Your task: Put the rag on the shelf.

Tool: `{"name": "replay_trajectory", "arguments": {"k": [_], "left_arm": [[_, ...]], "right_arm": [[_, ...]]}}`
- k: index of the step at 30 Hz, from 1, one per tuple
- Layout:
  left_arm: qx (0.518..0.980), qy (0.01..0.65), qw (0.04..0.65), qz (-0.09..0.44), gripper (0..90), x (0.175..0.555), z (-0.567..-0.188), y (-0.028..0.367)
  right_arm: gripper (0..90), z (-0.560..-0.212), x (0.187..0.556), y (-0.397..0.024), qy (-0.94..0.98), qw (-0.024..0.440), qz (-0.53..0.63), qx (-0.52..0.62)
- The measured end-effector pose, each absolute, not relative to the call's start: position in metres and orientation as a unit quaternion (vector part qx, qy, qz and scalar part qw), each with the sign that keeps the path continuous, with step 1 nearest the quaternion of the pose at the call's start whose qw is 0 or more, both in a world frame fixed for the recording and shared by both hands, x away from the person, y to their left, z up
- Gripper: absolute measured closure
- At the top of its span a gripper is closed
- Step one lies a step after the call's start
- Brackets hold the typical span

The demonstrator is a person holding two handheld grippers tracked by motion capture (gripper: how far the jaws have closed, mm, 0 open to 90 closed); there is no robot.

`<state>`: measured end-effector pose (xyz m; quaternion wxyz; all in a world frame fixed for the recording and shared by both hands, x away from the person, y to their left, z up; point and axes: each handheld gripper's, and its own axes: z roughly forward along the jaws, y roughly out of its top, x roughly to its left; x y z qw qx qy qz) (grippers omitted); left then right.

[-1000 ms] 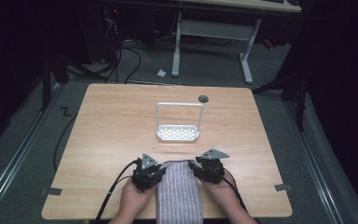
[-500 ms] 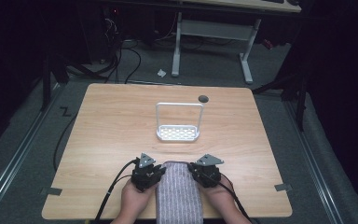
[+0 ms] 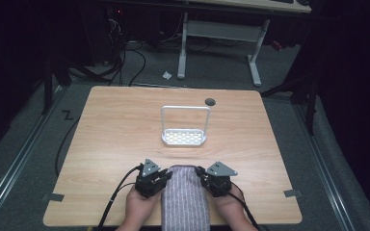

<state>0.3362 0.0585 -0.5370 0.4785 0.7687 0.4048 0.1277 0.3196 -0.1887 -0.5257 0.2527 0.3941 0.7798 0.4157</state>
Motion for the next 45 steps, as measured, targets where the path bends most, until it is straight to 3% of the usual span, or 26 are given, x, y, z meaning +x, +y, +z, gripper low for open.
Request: {"name": "replay_trajectory", "arguments": {"k": [12, 20, 45], "left_arm": [[0.723, 0.369, 0.542, 0.218, 77.7, 0.309, -0.509, 0.059], [0.7, 0.341, 0.575, 0.252, 78.0, 0.295, -0.488, 0.061], [0.659, 0.304, 0.623, 0.293, 79.8, 0.302, -0.413, 0.053]], "right_arm": [[83.5, -0.499, 0.3, -0.191, 0.744, 0.306, 0.469, 0.364], [83.5, -0.482, 0.29, -0.192, 0.724, 0.331, 0.497, 0.346], [83.8, -0.403, 0.29, -0.201, 0.652, 0.404, 0.555, 0.323]]}}
